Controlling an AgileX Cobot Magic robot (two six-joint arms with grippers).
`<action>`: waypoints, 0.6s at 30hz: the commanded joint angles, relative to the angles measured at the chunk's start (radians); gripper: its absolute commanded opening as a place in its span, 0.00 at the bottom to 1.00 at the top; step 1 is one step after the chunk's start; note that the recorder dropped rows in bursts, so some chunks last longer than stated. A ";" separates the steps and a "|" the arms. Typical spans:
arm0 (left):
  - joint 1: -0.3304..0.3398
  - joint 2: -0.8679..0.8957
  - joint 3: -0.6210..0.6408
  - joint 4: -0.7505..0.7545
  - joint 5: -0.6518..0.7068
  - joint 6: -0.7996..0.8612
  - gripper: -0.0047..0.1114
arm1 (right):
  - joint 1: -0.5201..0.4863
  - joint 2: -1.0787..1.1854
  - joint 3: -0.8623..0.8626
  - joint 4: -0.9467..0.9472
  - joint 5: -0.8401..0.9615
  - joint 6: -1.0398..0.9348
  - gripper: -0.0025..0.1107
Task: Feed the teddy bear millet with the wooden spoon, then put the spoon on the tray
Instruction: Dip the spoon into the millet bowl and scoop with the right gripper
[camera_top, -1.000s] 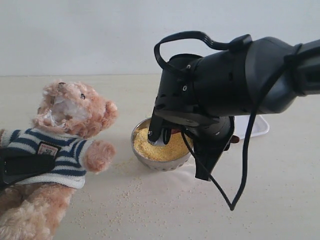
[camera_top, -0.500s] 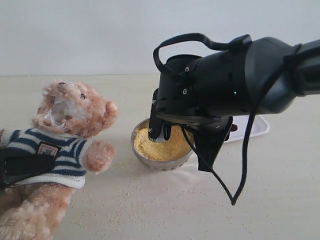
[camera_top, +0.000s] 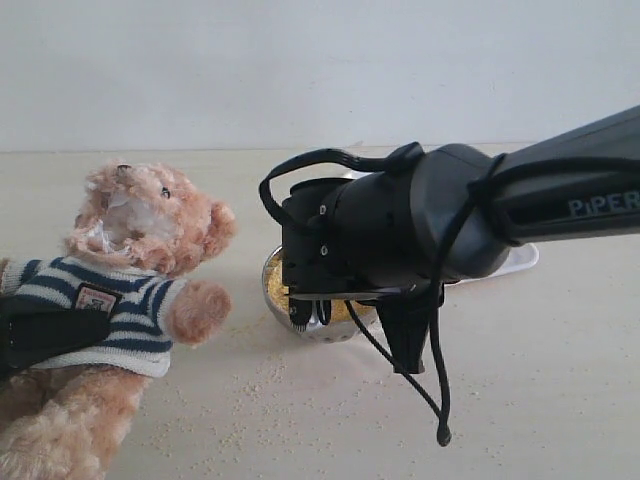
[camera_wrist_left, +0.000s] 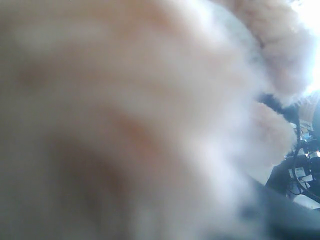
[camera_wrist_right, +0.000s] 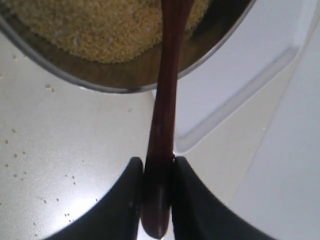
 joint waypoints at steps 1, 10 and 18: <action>0.003 -0.001 -0.008 -0.015 0.035 0.007 0.08 | 0.005 0.000 -0.004 -0.002 -0.001 0.000 0.03; 0.003 -0.001 -0.008 -0.015 0.035 0.007 0.08 | 0.010 -0.005 -0.004 0.142 0.019 0.039 0.03; 0.003 -0.001 -0.008 -0.015 0.035 0.007 0.08 | 0.003 -0.037 -0.013 0.214 -0.025 0.053 0.03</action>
